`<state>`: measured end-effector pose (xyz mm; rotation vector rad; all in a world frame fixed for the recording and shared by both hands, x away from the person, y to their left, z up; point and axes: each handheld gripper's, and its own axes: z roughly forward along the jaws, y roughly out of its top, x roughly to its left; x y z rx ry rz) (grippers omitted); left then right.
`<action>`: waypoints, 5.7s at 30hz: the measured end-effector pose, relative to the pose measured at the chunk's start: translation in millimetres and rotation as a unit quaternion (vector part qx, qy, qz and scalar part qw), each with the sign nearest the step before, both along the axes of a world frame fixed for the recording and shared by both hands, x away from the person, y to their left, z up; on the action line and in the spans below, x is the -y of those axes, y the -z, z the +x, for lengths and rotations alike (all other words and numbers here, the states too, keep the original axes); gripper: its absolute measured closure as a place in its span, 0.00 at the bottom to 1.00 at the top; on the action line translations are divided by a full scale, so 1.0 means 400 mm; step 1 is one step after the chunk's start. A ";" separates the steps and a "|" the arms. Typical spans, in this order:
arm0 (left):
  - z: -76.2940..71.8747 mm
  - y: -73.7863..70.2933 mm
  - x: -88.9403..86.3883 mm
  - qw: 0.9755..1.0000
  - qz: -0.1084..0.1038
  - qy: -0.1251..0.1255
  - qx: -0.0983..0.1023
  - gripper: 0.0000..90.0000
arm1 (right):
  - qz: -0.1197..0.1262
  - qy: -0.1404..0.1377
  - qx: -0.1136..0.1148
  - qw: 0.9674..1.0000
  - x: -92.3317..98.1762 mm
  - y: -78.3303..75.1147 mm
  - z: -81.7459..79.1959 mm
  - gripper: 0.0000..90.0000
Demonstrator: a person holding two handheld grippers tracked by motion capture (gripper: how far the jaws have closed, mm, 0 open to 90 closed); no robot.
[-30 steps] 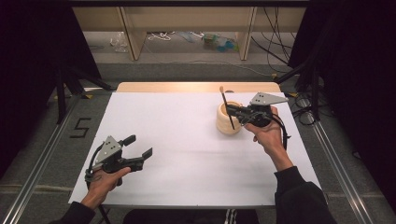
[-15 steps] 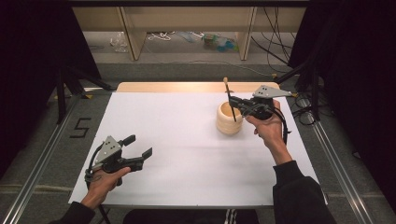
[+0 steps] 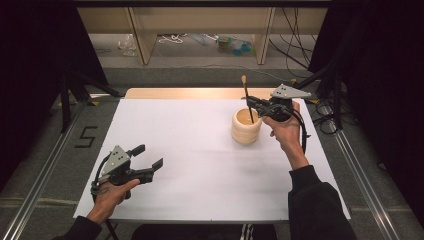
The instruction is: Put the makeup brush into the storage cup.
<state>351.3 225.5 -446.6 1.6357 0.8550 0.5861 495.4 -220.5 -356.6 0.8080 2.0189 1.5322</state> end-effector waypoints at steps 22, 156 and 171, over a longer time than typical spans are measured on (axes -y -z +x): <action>0.001 0.000 0.001 1.000 -0.005 0.004 0.002 0.18 | 0.003 0.023 -0.006 1.000 0.002 0.031 0.057 0.92; -0.003 -0.005 0.001 1.000 -0.008 0.002 0.001 0.18 | 0.011 0.111 -0.092 0.989 0.002 0.076 0.054 0.32; -0.003 -0.005 -0.001 1.000 -0.010 0.000 0.002 0.18 | 0.008 0.094 -0.078 0.993 -0.007 0.039 -0.023 0.24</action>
